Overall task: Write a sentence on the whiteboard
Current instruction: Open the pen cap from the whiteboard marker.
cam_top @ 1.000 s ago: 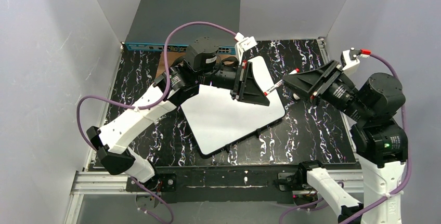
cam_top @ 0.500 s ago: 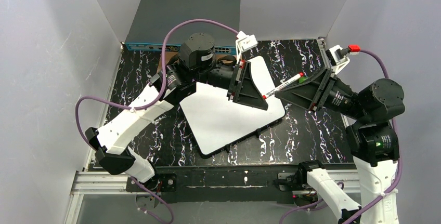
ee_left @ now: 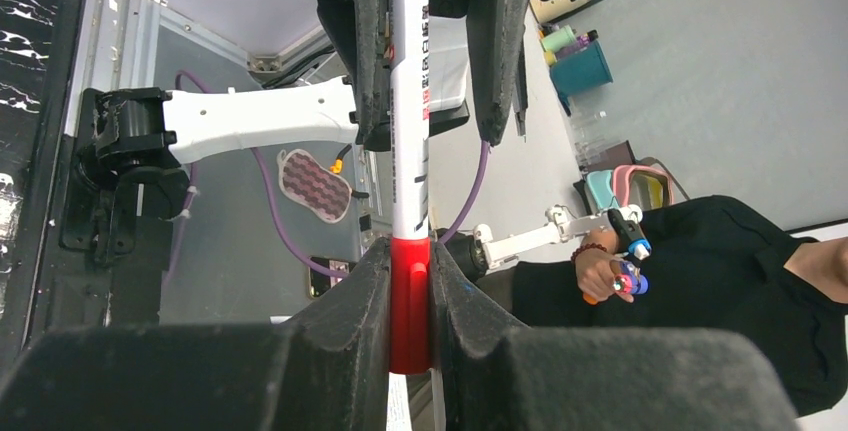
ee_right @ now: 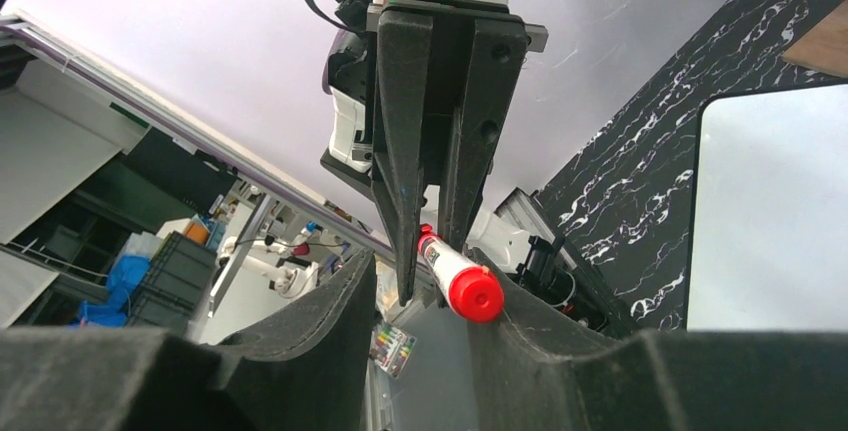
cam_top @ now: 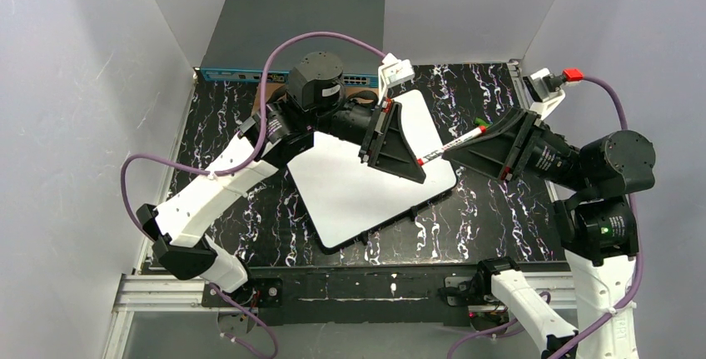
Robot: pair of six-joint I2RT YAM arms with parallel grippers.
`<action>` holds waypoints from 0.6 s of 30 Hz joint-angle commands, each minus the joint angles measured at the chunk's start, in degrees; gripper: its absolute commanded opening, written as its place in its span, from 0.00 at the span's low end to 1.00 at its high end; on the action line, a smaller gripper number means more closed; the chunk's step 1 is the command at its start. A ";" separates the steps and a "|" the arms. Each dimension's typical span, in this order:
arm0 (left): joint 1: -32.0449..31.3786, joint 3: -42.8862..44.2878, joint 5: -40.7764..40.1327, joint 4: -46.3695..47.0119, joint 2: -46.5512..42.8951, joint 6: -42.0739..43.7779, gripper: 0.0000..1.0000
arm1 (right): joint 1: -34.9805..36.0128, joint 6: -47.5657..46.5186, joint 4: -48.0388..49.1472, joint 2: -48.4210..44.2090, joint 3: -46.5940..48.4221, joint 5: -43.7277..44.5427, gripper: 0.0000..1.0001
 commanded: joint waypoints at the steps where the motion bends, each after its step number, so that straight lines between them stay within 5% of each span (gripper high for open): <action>1: -0.30 2.52 2.09 -0.64 1.04 0.14 0.00 | 0.05 1.75 6.40 0.93 -0.09 -1.20 0.44; 18: -1.00 3.91 1.79 -0.30 2.68 0.23 0.00 | 0.05 2.97 6.81 0.22 -2.84 -5.87 0.34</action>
